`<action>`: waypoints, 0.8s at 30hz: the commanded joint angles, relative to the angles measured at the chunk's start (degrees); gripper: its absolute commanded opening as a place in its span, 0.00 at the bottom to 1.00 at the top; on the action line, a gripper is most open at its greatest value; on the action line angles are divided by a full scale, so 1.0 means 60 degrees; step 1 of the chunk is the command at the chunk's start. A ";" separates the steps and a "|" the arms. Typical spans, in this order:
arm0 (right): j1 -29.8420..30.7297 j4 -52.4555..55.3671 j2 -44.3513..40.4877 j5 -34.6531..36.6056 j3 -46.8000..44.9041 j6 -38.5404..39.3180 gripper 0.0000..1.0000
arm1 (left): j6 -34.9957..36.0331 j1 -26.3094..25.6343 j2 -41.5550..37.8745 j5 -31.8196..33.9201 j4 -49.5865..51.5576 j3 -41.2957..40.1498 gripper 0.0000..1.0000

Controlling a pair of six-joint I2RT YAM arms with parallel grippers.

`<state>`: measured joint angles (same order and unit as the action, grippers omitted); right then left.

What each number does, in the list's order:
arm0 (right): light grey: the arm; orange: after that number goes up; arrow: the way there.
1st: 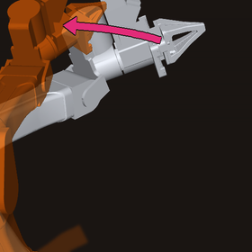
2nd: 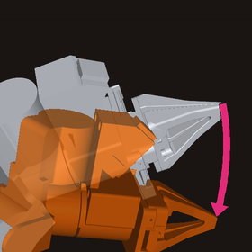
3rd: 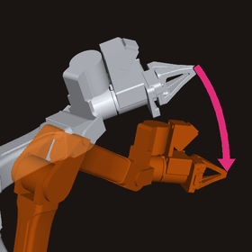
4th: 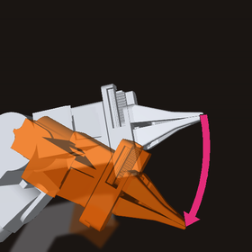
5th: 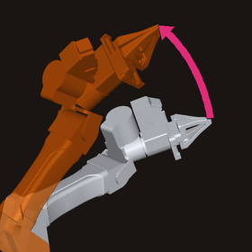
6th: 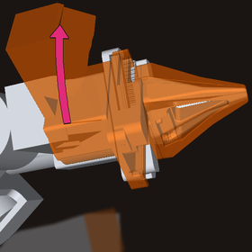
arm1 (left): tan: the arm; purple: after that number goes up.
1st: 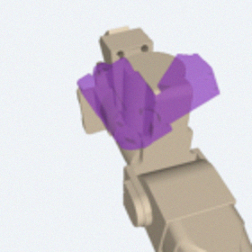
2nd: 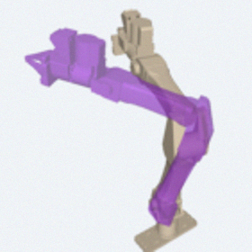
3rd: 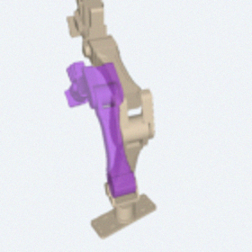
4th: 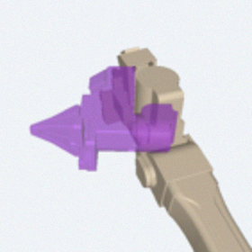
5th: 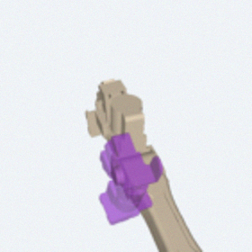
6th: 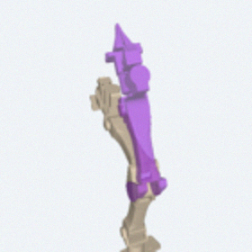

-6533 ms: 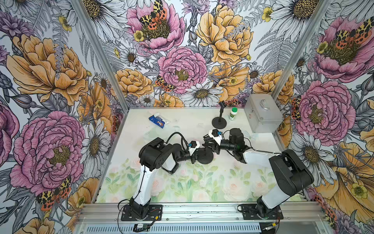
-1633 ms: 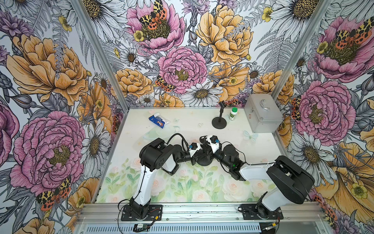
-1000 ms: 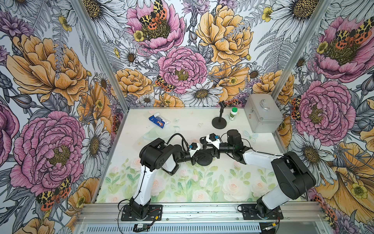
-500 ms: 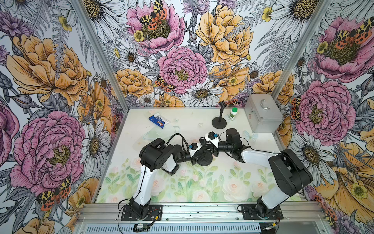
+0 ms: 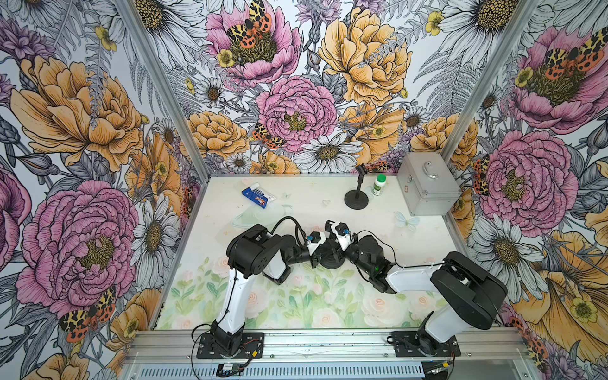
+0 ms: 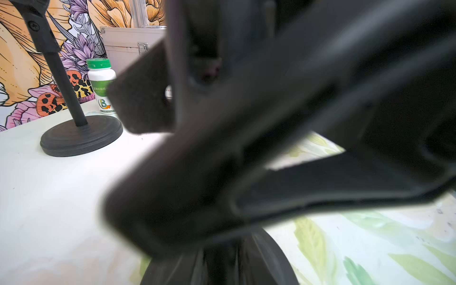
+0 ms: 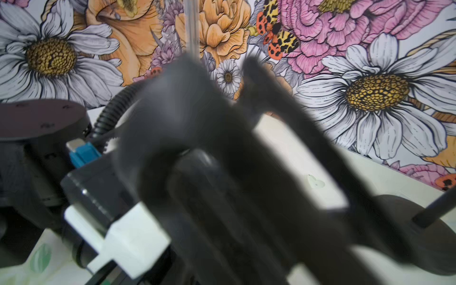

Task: Assemble a microphone stand
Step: Screw the microphone stand pole into the microphone stand base.

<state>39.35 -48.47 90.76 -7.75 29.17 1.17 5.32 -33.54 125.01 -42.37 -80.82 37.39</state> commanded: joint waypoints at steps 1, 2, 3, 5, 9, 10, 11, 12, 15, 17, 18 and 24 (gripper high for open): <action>-0.0975 0.0727 0.0041 -0.4848 0.0127 0.1262 0.47 | 0.0027 -0.0031 0.0156 0.0052 -0.0015 -0.0049 0.23; -0.1283 0.0965 0.0068 -0.5708 0.0221 0.1363 0.47 | 0.0025 -0.0033 0.0145 0.0061 -0.0016 -0.0051 0.23; -0.1530 0.1240 0.0106 -0.6369 0.0324 0.1467 0.47 | 0.0034 -0.0034 0.0147 0.0058 -0.0009 -0.0050 0.23; -0.1894 0.2261 0.0165 -0.7253 0.0722 0.1863 0.47 | 0.0034 -0.0039 0.0149 0.0053 -0.0017 -0.0053 0.23; -0.2346 0.3978 0.0255 -0.8306 0.1517 0.2776 0.47 | 0.0031 -0.0035 0.0154 0.0056 -0.0011 -0.0049 0.23; -0.2445 0.3991 0.0288 -0.8473 0.1629 0.2769 0.47 | 0.0035 -0.0031 0.0140 0.0060 -0.0015 -0.0049 0.23; -0.2556 0.4018 0.0332 -0.8599 0.1729 0.2788 0.47 | 0.0035 -0.0035 0.0144 0.0046 -0.0007 -0.0053 0.23; -0.2684 0.4060 0.0421 -0.8740 0.1866 0.2793 0.47 | 0.0022 -0.0035 0.0149 0.0033 -0.0004 -0.0047 0.23; -0.3028 0.4497 0.0780 -0.9500 0.2485 0.2851 0.44 | 0.0033 -0.0035 0.0143 0.0031 -0.0012 -0.0049 0.23; -0.3088 0.4694 0.0980 -0.9786 0.2783 0.2852 0.40 | 0.0037 -0.0035 0.0141 0.0027 -0.0008 -0.0049 0.23; -0.3075 0.4744 0.1037 -0.9776 0.2850 0.2920 0.37 | 0.0042 -0.0035 0.0141 0.0030 -0.0019 -0.0057 0.24; -0.2992 0.4679 0.0807 -0.7864 0.2741 0.2850 0.00 | 0.0033 -0.0020 0.0155 0.0048 -0.0016 -0.0050 0.24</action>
<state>20.86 -22.17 96.38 -60.66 45.54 18.98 5.32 -33.54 125.01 -42.35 -80.82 37.39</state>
